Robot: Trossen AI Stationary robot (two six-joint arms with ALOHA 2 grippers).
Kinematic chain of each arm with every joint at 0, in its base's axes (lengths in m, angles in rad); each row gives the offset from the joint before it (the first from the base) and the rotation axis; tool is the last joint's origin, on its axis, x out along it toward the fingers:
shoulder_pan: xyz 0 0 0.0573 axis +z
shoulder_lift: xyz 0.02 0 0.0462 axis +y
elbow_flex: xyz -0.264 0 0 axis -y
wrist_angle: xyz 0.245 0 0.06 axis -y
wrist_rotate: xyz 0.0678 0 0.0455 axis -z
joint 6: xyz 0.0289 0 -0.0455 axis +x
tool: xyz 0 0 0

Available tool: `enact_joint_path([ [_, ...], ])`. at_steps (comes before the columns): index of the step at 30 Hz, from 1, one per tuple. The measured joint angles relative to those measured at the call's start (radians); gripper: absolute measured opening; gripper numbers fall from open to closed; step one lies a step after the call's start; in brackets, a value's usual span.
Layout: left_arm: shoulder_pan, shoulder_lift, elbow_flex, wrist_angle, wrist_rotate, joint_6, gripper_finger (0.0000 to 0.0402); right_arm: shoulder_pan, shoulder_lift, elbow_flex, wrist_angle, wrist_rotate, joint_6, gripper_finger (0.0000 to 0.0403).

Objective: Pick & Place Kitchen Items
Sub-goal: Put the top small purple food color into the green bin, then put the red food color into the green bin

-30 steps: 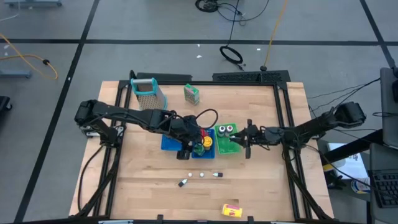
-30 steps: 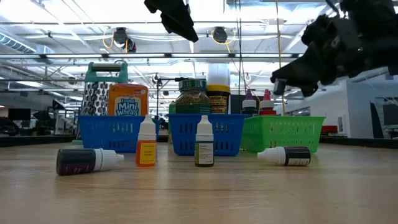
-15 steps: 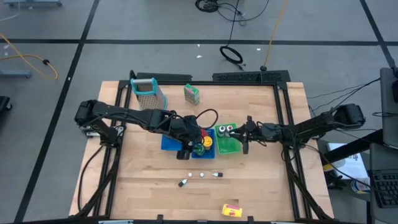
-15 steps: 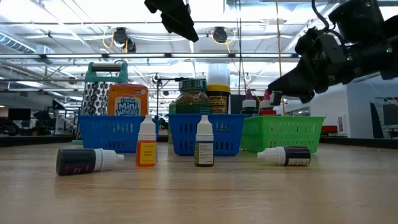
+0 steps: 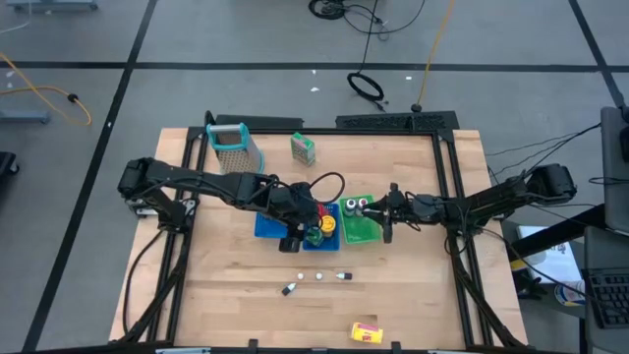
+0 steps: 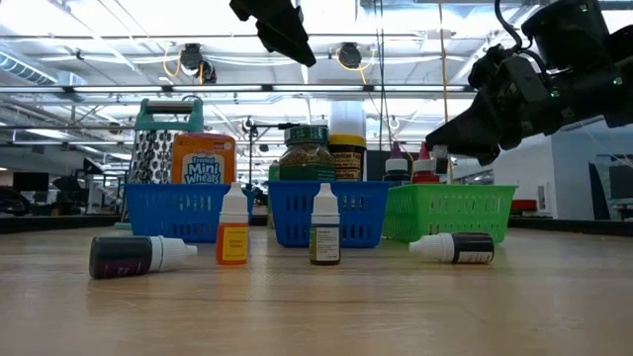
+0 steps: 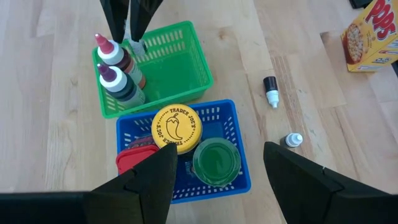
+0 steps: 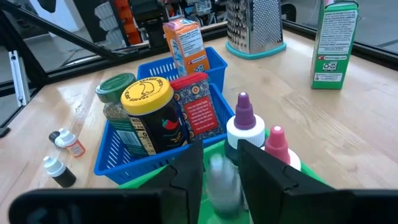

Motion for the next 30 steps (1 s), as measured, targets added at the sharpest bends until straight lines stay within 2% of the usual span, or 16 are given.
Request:
enact_joint_path([
  [11, 0.000, 0.000, 0.000, 0.000, 0.000, -0.001, 0.0241, 0.002, 0.000, 0.000, 0.022, -0.005, 0.002, 0.0138],
  [16, 0.000, 0.000, 0.000, -0.005, 0.000, -0.005, 0.0241, 0.040, 0.000, 0.002, 0.074, -0.171, -0.019, 0.0135],
  [18, 0.000, 0.000, 0.000, -0.007, 0.000, -0.005, 0.0241, 0.069, 0.000, 0.010, 0.068, -0.208, -0.020, 0.0130],
  [27, 0.000, 0.000, 0.000, -0.007, 0.000, -0.005, 0.0241, 0.223, 0.000, 0.117, -0.190, -0.204, 0.002, 0.0120],
  [30, 0.000, 0.000, 0.000, -0.007, 0.000, -0.005, 0.0241, 0.258, 0.000, 0.124, -0.215, -0.179, 0.008, 0.0121],
])
